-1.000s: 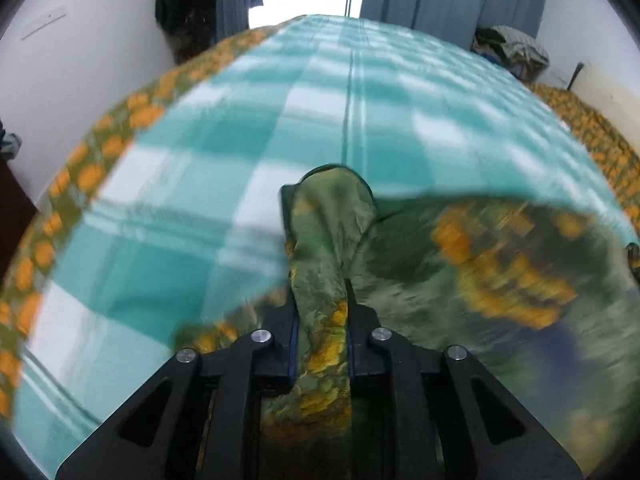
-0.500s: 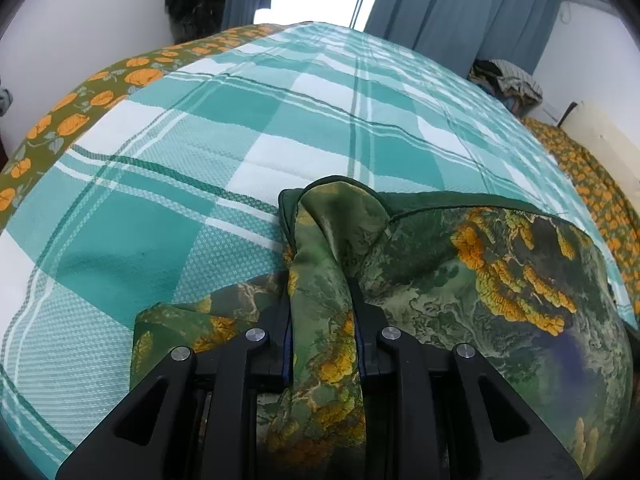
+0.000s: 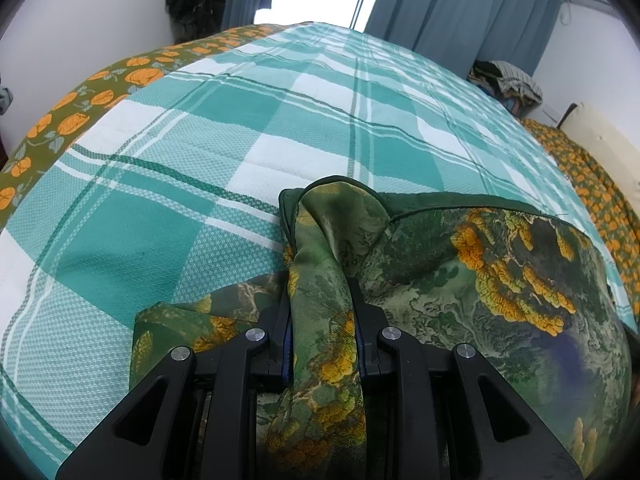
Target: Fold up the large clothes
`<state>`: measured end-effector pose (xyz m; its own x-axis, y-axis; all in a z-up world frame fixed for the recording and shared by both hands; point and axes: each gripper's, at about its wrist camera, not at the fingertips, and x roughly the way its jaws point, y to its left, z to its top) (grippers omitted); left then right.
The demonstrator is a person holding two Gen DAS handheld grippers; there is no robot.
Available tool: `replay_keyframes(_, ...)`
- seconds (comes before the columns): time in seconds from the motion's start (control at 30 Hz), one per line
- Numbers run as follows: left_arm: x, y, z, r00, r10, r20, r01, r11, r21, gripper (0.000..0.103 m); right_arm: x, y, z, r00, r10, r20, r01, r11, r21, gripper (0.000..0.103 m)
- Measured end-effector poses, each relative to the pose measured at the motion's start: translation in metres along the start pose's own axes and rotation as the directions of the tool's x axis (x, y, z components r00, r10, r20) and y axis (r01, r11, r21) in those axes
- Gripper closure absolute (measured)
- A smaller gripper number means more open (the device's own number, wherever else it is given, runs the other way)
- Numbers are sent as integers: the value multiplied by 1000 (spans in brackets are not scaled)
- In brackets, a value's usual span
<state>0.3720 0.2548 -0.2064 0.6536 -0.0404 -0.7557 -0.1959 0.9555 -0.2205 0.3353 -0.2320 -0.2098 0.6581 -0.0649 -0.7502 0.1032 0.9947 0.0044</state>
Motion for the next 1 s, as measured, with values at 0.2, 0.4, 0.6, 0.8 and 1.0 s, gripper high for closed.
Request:
replay_keyframes(0.2,0,0,0,1000,-2,1,2,1000,-2,79,0,0,0,1000,0,1,0,1000,-1,86)
replay_keyframes(0.4,-4,0,0,1000,-12,-3,12,1000,-11,78,0,-1,0,1000,4,0,-4,1000,1,85)
replay_keyframes(0.6,-15,4,12,998,12,-58,-15,999,-45,32,-6,-20,12,993,104,-47,-100,992,83,82)
replay_keyframes(0.8,-80,2,27,1000,12,-28,-12,1000,-14,23,-37,-76,30,982,190,-24,-177,947,268,45)
replay_keyframes(1.0,-150,-70,33,989,-138,54,130,984,123,6,-114,-76,34,978,189,93,-201,969,143,45)
